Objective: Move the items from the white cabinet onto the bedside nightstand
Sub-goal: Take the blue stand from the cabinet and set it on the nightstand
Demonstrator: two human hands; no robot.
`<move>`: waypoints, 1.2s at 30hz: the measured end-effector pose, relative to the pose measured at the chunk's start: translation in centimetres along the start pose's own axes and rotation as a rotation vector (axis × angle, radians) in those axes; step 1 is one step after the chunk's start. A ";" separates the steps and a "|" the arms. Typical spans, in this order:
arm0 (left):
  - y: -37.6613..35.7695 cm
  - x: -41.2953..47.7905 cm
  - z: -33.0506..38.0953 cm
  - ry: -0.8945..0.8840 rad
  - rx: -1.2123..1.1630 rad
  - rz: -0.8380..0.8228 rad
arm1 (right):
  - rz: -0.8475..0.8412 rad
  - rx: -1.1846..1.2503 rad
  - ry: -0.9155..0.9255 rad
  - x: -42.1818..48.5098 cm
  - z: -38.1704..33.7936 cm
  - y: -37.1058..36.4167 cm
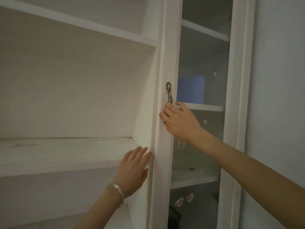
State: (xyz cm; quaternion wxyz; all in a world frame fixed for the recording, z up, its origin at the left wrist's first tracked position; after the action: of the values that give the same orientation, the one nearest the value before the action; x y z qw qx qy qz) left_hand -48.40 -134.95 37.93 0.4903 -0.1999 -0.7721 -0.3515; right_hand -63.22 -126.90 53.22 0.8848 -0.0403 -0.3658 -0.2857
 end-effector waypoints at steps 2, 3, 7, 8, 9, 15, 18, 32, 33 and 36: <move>0.2 0.3 0.0 0.002 0.007 0.010 | -0.019 -0.021 0.047 0.5 0.4 0.2; 0.4 0.4 0.0 0.005 0.009 0.012 | -0.025 -0.025 0.078 0.7 0.5 0.4; 1.5 0.7 0.3 0.039 0.005 0.023 | -0.039 -0.014 0.123 1.4 0.7 1.3; 1.7 0.7 0.4 0.041 0.003 0.029 | -0.044 -0.015 0.121 1.4 0.7 1.4; 1.9 0.7 0.5 0.040 0.004 0.036 | -0.048 -0.018 0.118 1.5 0.7 1.5; 3.0 0.3 -0.3 0.012 -0.004 0.028 | -0.024 0.018 0.107 1.7 1.0 2.9; 3.0 0.0 -0.4 -0.013 -0.003 0.018 | 0.070 0.054 0.099 -1.0 2.5 4.9; 6.1 2.8 10.7 -0.181 -0.387 0.031 | 0.059 -0.119 -0.040 -8.4 5.0 14.5; 6.1 2.3 10.5 -0.182 -0.384 0.017 | 0.026 -0.130 -0.003 -8.4 5.1 14.8; 6.3 0.7 10.0 -0.157 -0.384 -0.012 | -0.051 -0.137 0.082 -9.0 6.0 15.9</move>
State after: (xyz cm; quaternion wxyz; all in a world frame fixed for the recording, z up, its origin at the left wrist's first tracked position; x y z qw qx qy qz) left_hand -50.79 -123.37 37.99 0.3792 -0.3119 -0.7279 -0.4787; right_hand -63.59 -107.68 53.77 0.8866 -0.0797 -0.3097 -0.3342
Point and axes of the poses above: each hand's wrist, its own x-axis towards the middle knuckle, its own y-axis out of the back of the hand, z = x × y, the point moved 2 cm from there along x, towards the middle knuckle, and after that the axes turned 11 degrees about z, right-handed, at the moved point
